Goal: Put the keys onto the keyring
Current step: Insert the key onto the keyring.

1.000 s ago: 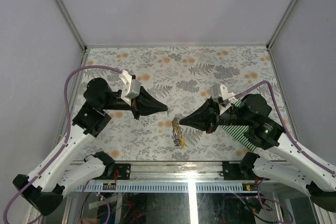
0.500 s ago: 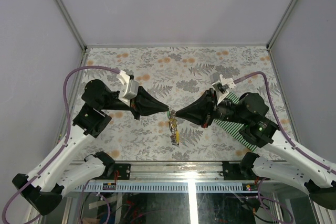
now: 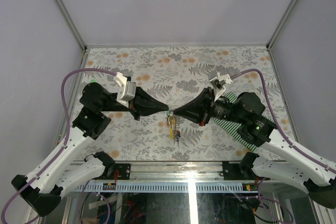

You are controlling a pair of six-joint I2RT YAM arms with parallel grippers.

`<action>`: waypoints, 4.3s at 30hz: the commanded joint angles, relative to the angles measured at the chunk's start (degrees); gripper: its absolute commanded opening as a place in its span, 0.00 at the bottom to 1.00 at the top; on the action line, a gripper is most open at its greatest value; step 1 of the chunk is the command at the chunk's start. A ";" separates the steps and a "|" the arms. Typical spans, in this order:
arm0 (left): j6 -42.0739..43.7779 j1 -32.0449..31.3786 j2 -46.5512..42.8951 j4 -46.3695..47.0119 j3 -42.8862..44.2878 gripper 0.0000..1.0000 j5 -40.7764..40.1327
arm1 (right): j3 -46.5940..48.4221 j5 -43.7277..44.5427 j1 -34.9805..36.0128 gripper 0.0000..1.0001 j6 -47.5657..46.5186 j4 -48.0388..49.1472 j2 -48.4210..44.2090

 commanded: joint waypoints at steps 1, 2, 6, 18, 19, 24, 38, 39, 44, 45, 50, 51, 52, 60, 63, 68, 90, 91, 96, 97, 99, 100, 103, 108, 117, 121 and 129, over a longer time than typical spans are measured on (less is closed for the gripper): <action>-0.65 -0.46 -0.52 3.73 -0.32 0.00 -0.29 | 0.63 0.85 0.30 0.00 1.84 6.97 0.09; -0.65 -0.53 -0.47 3.83 -0.32 0.00 -0.12 | 0.59 0.89 0.29 0.00 1.89 7.09 0.05; -0.72 -0.72 -0.37 4.12 -0.32 0.00 0.25 | 0.55 1.08 0.29 0.00 1.99 7.13 -0.04; -0.76 -1.14 -0.38 4.30 -0.39 0.00 0.33 | 0.40 3.71 0.26 0.00 2.28 6.01 -0.77; -0.77 -1.08 -0.36 4.29 -0.41 0.00 0.34 | 0.32 4.00 0.28 0.00 2.29 5.95 -0.90; -0.66 -1.16 -0.36 4.33 -0.47 0.00 0.49 | 0.30 4.75 0.22 0.00 2.35 5.67 -1.18; -0.28 -1.17 0.12 4.26 -0.47 0.00 -0.71 | 0.01 7.45 0.28 0.00 3.23 6.12 -2.14; -0.28 -1.22 0.16 4.17 -0.54 0.00 -0.75 | -0.07 7.64 0.30 0.00 3.25 6.15 -2.22; -0.16 -1.20 -0.01 4.07 -0.89 0.00 -1.16 | -0.69 9.19 0.22 0.00 3.31 6.09 -2.88; -0.14 -1.19 -0.15 3.93 -0.74 0.00 -1.13 | -0.80 9.47 0.22 0.00 3.28 6.08 -2.94; 0.56 -1.21 -0.17 3.00 -0.69 0.00 -1.84 | -0.91 9.90 0.30 0.00 3.40 6.54 -3.19; 0.54 -1.22 -0.16 2.99 -0.83 0.00 -2.06 | -1.00 9.90 0.23 0.00 3.50 6.71 -3.25; 0.59 -1.28 -0.17 3.08 -0.92 0.00 -2.16 | -1.16 9.96 0.29 0.00 3.50 6.92 -3.36; -0.24 -1.27 -1.05 3.79 -1.79 0.00 -5.78 | -2.85 10.06 0.30 0.00 2.97 8.33 -5.83; -0.50 -1.20 -1.22 4.30 -2.13 0.00 -7.07 | -3.84 9.49 0.30 0.00 1.64 8.34 -6.89; -0.63 -1.25 -1.52 5.61 -2.53 0.00 -9.20 | -2.04 3.19 0.26 0.00 0.55 8.55 -4.68; -2.30 -1.25 -0.41 7.98 -2.43 0.00 -3.83 | -1.57 4.10 0.27 0.00 2.80 10.60 -2.49; -2.30 -1.28 -0.33 8.02 -2.39 0.00 -3.62 | -1.58 4.14 0.30 0.00 2.78 10.75 -2.50; -2.38 -1.29 -0.13 7.93 -2.32 0.00 -2.91 | -1.40 4.35 0.28 0.00 3.03 11.08 -2.20; -2.39 -1.37 -0.12 7.89 -2.34 0.00 -2.68 | -1.40 4.43 0.26 0.00 3.12 11.09 -2.17; -2.39 -1.34 -0.03 7.92 -2.21 0.00 -2.38 | -1.49 4.73 0.28 0.00 3.36 11.18 -2.00; -2.39 -1.40 0.04 7.89 -2.20 0.00 -2.23 | -1.49 4.86 0.30 0.00 3.45 11.26 -1.97; -2.39 -1.55 0.26 7.90 -2.09 0.00 -1.82 | -1.32 4.89 0.23 0.00 3.78 11.29 -1.52; -2.21 -1.69 0.37 7.98 -1.88 0.00 -1.81 | -1.39 5.12 0.26 0.00 4.18 11.19 -1.09; -2.06 -1.69 -0.15 7.84 -2.15 0.00 -1.93 | -1.75 7.58 0.28 0.00 4.34 10.20 -2.00; -2.04 -1.77 -0.09 7.72 -2.15 0.00 -1.90 | -1.83 9.01 0.26 0.00 4.33 9.44 -2.58; -1.95 -1.78 -0.06 7.55 -2.24 0.00 -1.88 | -2.10 10.82 0.30 0.00 4.47 8.92 -3.54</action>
